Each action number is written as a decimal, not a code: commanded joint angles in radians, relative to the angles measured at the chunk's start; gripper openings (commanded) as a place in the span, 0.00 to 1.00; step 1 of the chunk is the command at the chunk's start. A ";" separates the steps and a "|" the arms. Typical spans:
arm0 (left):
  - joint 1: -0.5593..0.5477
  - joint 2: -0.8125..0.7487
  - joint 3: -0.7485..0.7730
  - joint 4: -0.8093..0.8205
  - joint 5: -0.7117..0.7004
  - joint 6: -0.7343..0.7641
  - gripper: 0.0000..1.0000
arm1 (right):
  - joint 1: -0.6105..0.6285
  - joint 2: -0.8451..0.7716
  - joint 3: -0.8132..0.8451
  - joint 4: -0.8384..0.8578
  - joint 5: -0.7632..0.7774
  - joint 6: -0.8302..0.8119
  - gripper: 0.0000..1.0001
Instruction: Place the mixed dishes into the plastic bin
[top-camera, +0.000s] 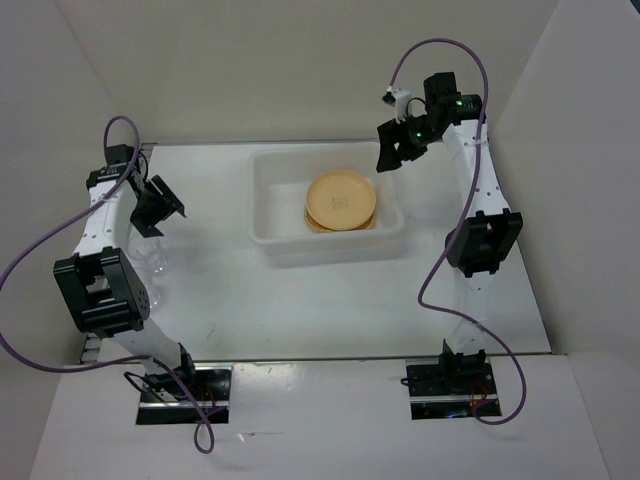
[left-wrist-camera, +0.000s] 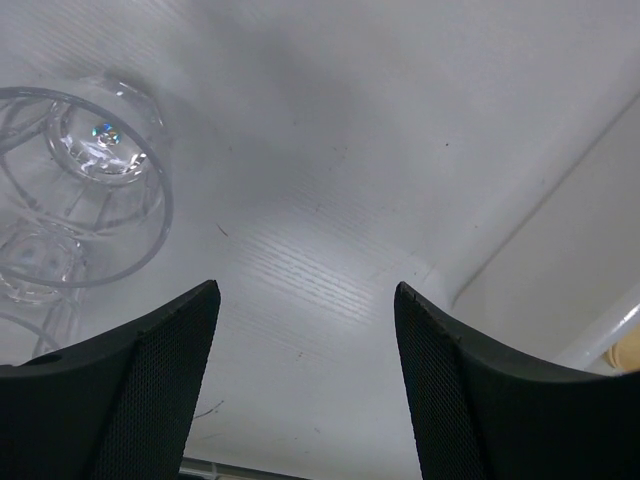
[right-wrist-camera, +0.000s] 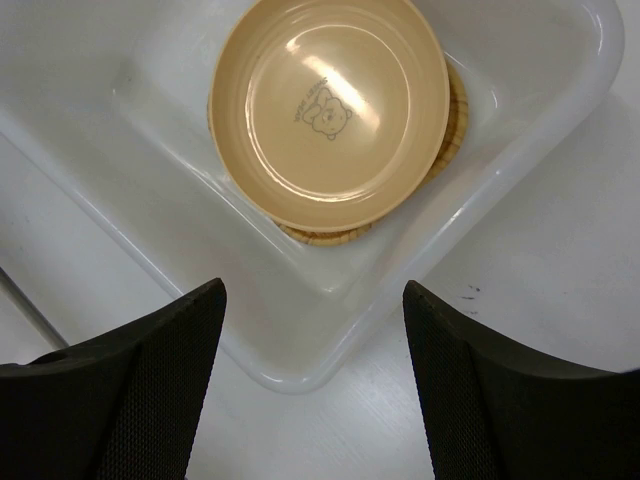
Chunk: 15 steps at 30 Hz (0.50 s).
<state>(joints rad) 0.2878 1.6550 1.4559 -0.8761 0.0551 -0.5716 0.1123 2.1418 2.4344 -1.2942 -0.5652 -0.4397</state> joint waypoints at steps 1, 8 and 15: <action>0.010 0.014 0.004 0.023 -0.063 0.029 0.78 | 0.009 -0.046 -0.012 -0.007 -0.022 -0.017 0.77; 0.019 0.023 0.002 0.005 -0.155 0.029 0.77 | 0.009 -0.046 -0.021 -0.007 -0.013 -0.017 0.77; 0.040 0.043 -0.069 0.032 -0.176 0.029 0.77 | 0.009 -0.046 -0.011 -0.007 -0.002 -0.017 0.77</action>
<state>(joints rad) 0.3084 1.6752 1.4139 -0.8616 -0.0933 -0.5545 0.1127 2.1414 2.4157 -1.2949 -0.5625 -0.4446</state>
